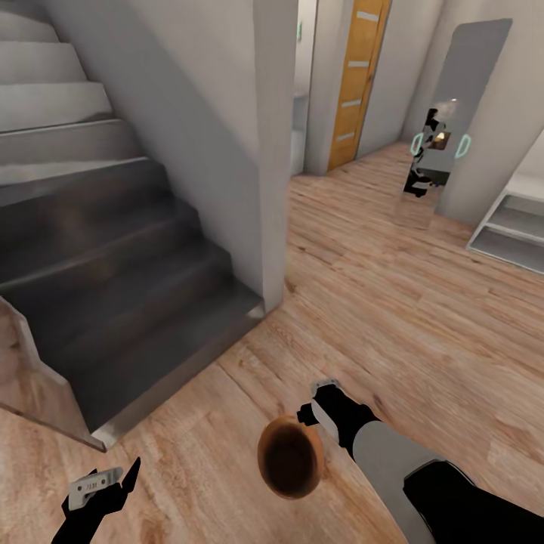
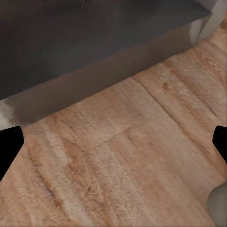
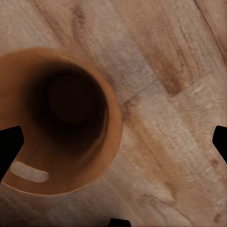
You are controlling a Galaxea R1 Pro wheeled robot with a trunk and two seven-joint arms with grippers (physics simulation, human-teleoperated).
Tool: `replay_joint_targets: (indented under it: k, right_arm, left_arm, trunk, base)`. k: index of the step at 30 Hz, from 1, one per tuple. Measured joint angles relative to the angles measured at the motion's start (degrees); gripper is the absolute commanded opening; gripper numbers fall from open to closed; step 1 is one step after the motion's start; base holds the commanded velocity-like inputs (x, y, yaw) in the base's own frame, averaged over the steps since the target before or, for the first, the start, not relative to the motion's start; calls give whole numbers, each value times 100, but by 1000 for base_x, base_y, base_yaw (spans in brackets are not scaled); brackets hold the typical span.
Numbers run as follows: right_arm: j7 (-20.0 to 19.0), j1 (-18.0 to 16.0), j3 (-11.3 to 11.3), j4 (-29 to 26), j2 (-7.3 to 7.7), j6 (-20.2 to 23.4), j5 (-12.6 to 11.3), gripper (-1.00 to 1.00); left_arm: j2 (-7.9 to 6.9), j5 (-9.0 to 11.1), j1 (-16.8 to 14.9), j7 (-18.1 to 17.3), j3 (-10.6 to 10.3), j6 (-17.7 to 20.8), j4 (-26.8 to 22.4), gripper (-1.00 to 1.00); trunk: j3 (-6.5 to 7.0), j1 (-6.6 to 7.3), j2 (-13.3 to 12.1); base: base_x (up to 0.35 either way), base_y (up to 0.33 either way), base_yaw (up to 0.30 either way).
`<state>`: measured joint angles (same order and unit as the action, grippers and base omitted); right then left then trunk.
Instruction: Put the three can of soda from the living room inside the tash can in the kitchen.
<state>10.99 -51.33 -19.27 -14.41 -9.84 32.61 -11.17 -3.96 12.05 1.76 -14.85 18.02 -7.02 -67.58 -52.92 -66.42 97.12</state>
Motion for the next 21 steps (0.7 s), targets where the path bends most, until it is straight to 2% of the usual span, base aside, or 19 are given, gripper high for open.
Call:
replay_joint_targets:
  k: [21]
  right_arm:
    - [0,8,-7,0,-9,0,0,100]
  left_arm:
    - [0,5,0,-1,0,-10,-3,100]
  trunk:
    - [-186,0,0]
  base:
    - [13,0,0]
